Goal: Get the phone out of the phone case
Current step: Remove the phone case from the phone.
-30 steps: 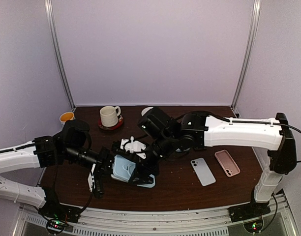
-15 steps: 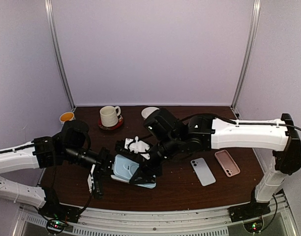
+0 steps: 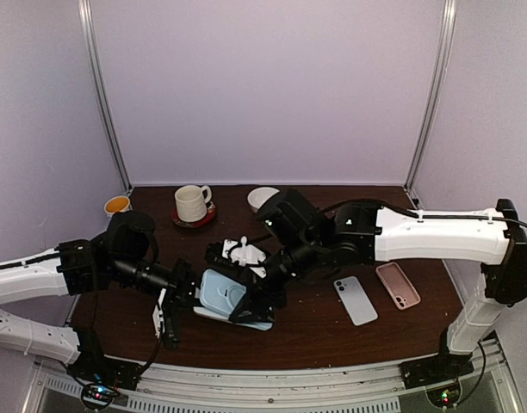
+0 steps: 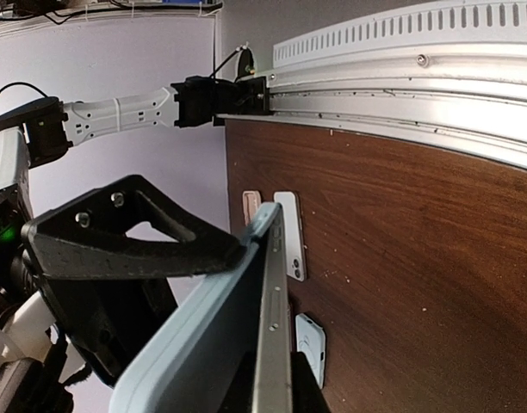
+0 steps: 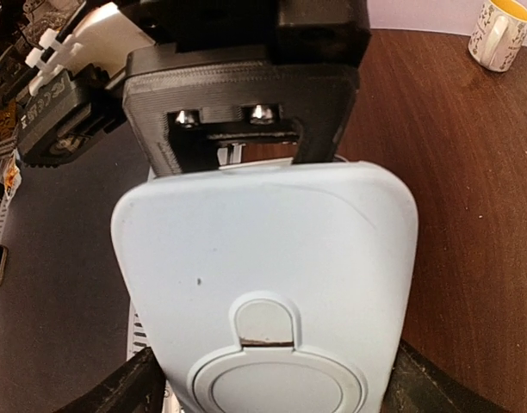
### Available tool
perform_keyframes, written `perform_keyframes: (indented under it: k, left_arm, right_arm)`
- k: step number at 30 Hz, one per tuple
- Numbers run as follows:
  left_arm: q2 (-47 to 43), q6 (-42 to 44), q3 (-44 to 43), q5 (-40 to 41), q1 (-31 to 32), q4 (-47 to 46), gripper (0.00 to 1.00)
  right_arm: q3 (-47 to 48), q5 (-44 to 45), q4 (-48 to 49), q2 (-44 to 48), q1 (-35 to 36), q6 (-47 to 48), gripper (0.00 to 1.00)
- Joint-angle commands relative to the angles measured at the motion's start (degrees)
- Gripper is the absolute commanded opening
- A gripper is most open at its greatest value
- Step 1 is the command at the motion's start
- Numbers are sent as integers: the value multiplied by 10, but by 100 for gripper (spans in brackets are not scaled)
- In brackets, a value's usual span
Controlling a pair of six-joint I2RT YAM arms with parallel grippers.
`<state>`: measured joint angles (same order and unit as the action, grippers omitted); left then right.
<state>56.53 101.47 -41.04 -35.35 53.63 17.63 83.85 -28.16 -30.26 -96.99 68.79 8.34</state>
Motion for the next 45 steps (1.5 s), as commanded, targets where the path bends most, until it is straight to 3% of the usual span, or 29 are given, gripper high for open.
perform_keyframes:
  k: [1,4,32,45]
  left_arm:
    - [-13,-5,-1,-1,-3,-42,0]
    - [-13,-5,0,-2,-3,-42,0]
    - [-9,-10,2,-2,-3,-42,0]
    - [-16,-11,6,4,-3,-40,0]
  right_arm:
    - [26,-29,-7,-8,0,-17,92]
    - [42,-34,-5,-18,1,-22,100]
    - [182,-26,-36,-95,21,-33,100]
    - [165,-3,-43,-92,25,-31,100]
